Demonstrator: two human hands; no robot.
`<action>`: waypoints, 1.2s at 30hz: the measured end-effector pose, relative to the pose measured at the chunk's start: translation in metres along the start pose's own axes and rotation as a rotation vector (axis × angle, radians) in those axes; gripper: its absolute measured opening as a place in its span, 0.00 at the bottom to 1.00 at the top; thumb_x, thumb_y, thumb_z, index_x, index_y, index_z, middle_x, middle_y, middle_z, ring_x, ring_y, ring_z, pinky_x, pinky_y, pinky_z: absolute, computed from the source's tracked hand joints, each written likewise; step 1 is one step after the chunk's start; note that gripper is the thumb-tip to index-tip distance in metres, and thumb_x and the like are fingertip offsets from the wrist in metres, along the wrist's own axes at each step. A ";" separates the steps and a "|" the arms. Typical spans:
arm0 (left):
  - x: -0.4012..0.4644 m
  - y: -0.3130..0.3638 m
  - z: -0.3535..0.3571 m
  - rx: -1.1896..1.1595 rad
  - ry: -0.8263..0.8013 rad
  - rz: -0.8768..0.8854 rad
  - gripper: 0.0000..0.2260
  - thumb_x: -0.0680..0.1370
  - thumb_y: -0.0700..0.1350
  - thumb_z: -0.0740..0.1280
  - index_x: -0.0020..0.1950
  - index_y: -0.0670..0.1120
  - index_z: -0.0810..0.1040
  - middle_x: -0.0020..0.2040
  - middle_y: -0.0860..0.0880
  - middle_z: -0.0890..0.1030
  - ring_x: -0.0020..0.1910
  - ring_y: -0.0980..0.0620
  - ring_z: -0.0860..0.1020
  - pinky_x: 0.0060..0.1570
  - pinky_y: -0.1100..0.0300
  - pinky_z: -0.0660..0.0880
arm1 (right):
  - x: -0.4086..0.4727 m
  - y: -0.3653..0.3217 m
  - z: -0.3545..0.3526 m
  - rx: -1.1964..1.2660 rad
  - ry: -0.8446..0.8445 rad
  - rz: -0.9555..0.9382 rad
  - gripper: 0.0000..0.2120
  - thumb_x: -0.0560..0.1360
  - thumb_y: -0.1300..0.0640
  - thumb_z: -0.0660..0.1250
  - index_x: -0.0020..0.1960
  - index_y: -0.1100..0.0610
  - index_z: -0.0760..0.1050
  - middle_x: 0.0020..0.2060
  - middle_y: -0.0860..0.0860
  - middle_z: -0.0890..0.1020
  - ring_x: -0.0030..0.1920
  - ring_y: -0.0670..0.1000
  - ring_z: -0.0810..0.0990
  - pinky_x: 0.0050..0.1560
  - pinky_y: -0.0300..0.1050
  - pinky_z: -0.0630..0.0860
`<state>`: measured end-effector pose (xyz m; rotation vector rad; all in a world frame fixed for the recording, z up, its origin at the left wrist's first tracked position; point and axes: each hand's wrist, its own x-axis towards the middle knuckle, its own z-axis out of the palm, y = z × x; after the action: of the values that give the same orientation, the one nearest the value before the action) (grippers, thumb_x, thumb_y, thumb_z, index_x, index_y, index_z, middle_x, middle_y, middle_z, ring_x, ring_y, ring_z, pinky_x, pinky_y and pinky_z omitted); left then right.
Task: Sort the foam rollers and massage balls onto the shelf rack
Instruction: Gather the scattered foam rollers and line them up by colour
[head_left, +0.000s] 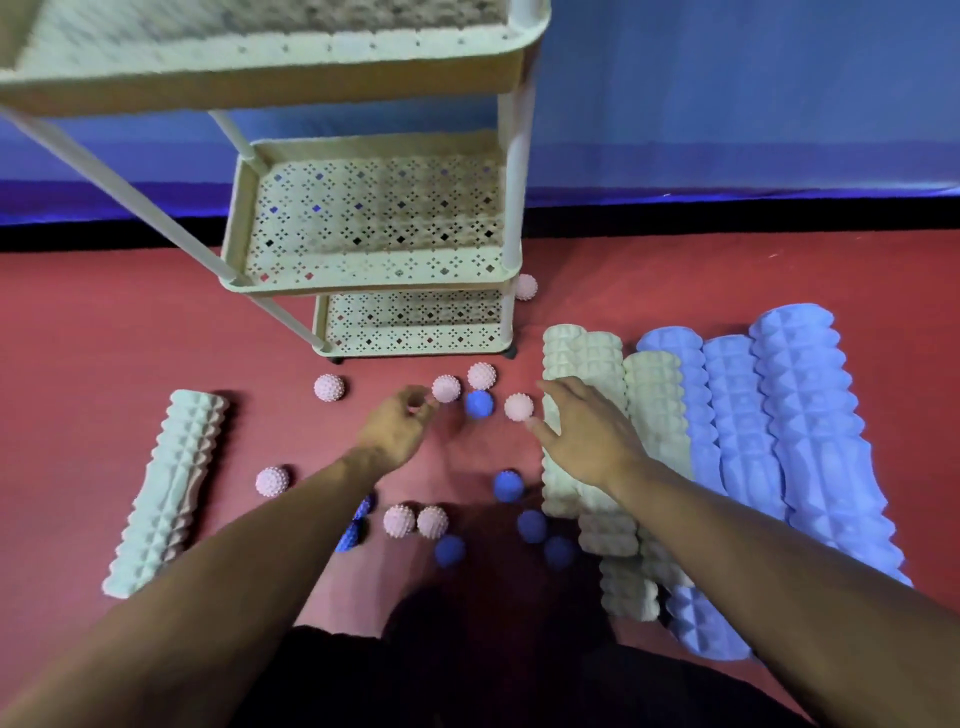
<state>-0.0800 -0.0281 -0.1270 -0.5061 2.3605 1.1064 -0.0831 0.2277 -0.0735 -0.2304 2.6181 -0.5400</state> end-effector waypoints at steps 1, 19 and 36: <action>0.000 -0.016 -0.022 0.029 0.057 -0.026 0.17 0.83 0.49 0.63 0.70 0.45 0.74 0.57 0.52 0.77 0.55 0.50 0.77 0.54 0.63 0.68 | 0.005 -0.013 0.004 -0.004 -0.006 -0.034 0.26 0.80 0.42 0.60 0.76 0.49 0.65 0.72 0.46 0.70 0.71 0.52 0.70 0.69 0.49 0.68; -0.032 -0.295 -0.170 0.269 0.346 -0.825 0.51 0.68 0.68 0.73 0.80 0.44 0.56 0.73 0.36 0.67 0.73 0.36 0.63 0.71 0.44 0.60 | 0.068 -0.129 0.086 -0.267 -0.304 -0.465 0.30 0.81 0.40 0.59 0.80 0.46 0.57 0.78 0.43 0.61 0.76 0.49 0.62 0.76 0.46 0.57; -0.061 -0.216 -0.132 -0.074 0.122 -0.616 0.33 0.66 0.52 0.79 0.57 0.29 0.74 0.29 0.42 0.82 0.23 0.46 0.80 0.21 0.58 0.76 | 0.040 -0.142 0.023 -0.288 -0.323 -0.508 0.33 0.80 0.39 0.60 0.80 0.47 0.56 0.78 0.45 0.61 0.75 0.51 0.66 0.75 0.49 0.63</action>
<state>0.0457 -0.2545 -0.1503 -1.2528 2.0341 0.8841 -0.0983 0.0807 -0.0495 -1.0042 2.3005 -0.2495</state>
